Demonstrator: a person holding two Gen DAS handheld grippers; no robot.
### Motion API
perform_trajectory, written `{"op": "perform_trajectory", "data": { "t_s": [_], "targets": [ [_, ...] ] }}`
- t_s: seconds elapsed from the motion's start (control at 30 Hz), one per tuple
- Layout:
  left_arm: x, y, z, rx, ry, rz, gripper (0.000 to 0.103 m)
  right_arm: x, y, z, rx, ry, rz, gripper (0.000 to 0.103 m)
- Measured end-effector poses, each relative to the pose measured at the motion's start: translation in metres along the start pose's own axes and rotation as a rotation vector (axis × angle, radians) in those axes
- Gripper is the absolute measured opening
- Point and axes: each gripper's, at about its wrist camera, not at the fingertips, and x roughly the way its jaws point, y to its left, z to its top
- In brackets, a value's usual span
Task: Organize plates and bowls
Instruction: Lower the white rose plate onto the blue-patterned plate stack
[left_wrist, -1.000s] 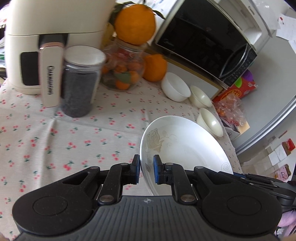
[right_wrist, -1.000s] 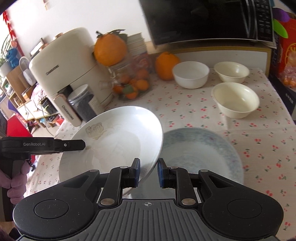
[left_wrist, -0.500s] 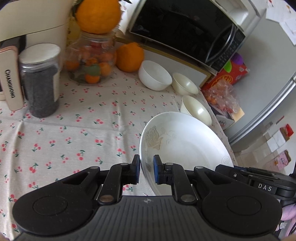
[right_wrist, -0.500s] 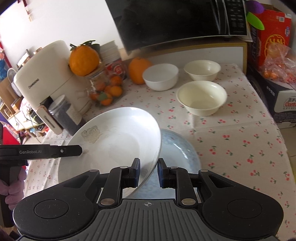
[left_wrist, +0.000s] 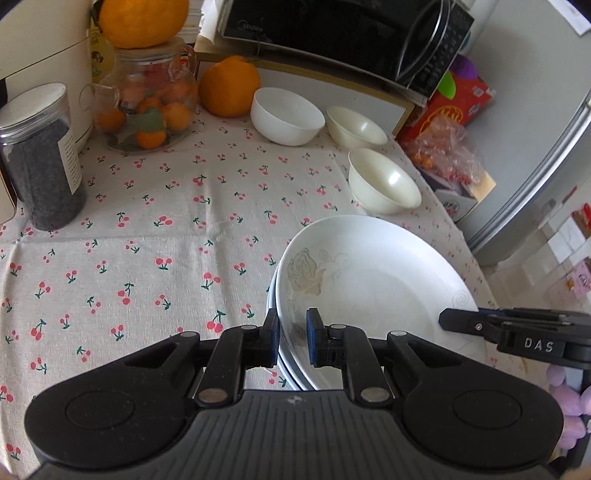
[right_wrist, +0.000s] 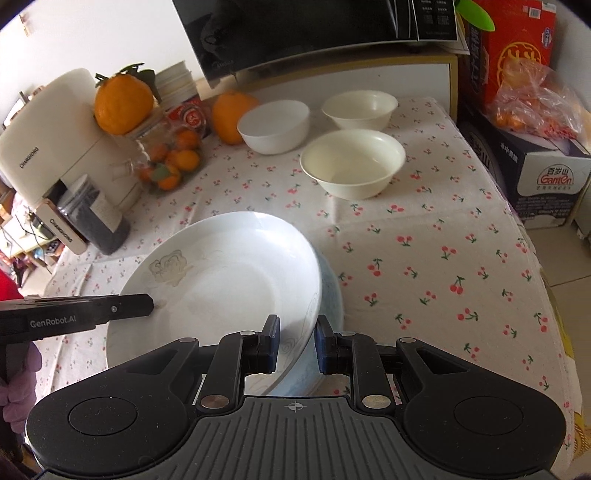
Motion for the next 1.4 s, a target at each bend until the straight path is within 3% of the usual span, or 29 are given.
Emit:
{"op": "perform_trajectory", "data": {
  "t_s": [0.67,0.97,1.4],
  "targets": [
    [0.007,-0.025,-0.007,0.153,0.005,0.169,0.015,-0.001,0.009,-0.005,-0.048,0.052,-0.045,0.020],
    [0.011,-0.046,-0.016,0.305,-0.010,0.274,0.014,-0.002,0.011,-0.006,-0.081,0.051,-0.075,0.020],
    [0.013,-0.047,-0.016,0.318,-0.004,0.283,0.014,0.002,0.022,-0.012,-0.185,0.066,-0.127,0.022]
  ]
}}
